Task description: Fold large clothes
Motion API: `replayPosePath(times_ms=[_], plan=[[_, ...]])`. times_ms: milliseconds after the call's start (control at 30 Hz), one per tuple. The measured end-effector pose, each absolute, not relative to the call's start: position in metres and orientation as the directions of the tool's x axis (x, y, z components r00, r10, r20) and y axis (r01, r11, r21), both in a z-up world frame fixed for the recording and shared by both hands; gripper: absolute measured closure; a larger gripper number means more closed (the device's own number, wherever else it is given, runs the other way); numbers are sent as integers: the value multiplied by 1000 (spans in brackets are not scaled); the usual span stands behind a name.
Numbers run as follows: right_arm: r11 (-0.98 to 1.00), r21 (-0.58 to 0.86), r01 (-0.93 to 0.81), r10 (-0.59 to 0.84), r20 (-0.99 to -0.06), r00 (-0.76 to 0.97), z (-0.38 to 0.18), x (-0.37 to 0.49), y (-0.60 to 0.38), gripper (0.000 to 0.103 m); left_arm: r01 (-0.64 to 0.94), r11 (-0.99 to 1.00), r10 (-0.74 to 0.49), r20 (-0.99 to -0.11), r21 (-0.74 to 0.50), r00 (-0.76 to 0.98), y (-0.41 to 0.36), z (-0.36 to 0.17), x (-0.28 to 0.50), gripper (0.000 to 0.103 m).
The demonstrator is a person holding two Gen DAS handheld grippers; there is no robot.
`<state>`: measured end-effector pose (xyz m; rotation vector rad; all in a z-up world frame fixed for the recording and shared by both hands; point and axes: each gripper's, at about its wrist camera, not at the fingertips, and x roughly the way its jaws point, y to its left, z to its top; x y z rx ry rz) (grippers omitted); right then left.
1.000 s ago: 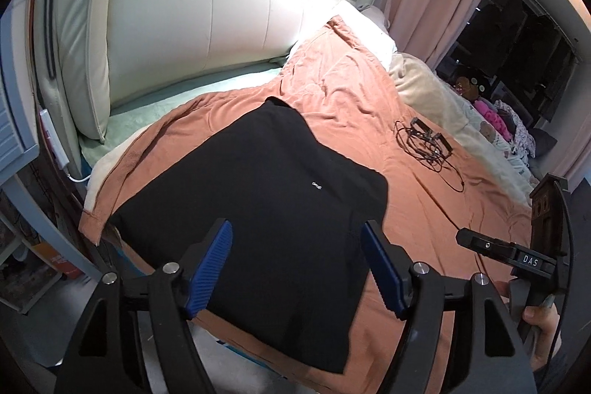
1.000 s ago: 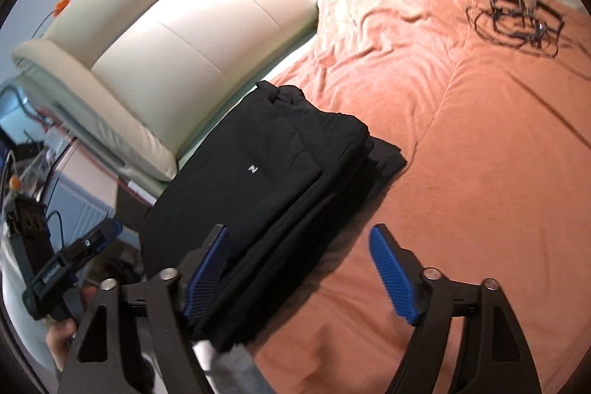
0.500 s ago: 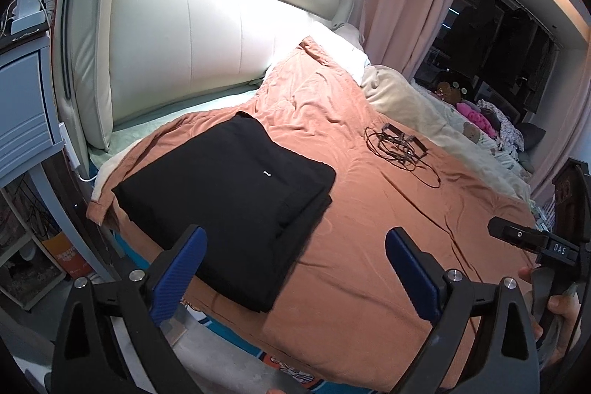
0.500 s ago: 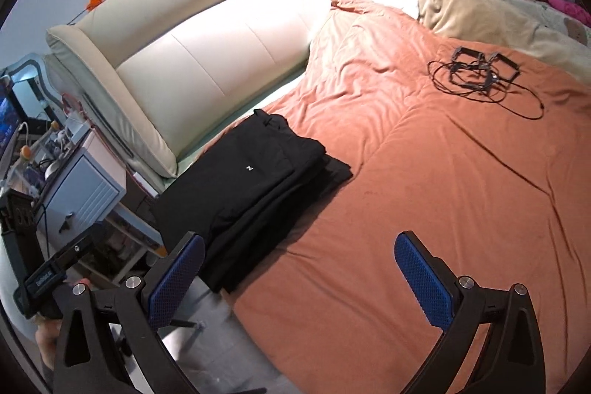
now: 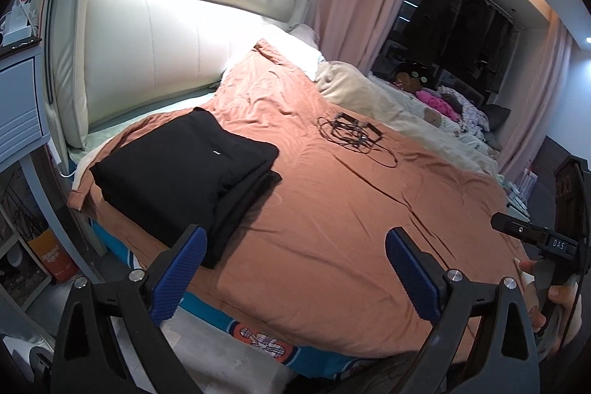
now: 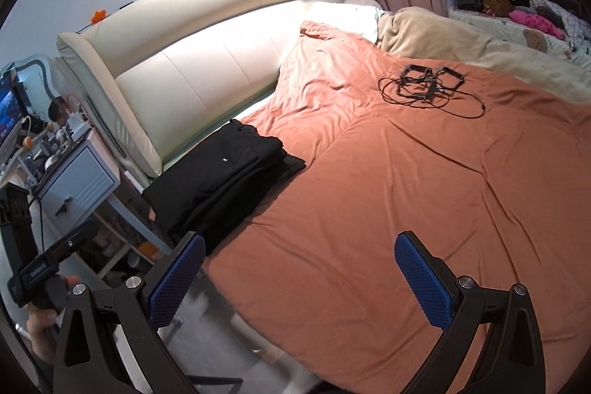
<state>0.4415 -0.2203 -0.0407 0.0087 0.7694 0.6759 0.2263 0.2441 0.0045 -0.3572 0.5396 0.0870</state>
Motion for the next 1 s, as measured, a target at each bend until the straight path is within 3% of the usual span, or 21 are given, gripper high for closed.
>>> replayPosePath(times_ms=[500, 1000], plan=[[841, 184, -508, 512, -572, 641, -30, 325, -302, 0, -80, 959, -64, -481, -273, 874, 183, 9, 151, 4], [882, 158, -443, 463, -457, 760, -25, 225, -370, 0, -52, 980, -28, -391, -192, 920, 125, 17, 82, 4]])
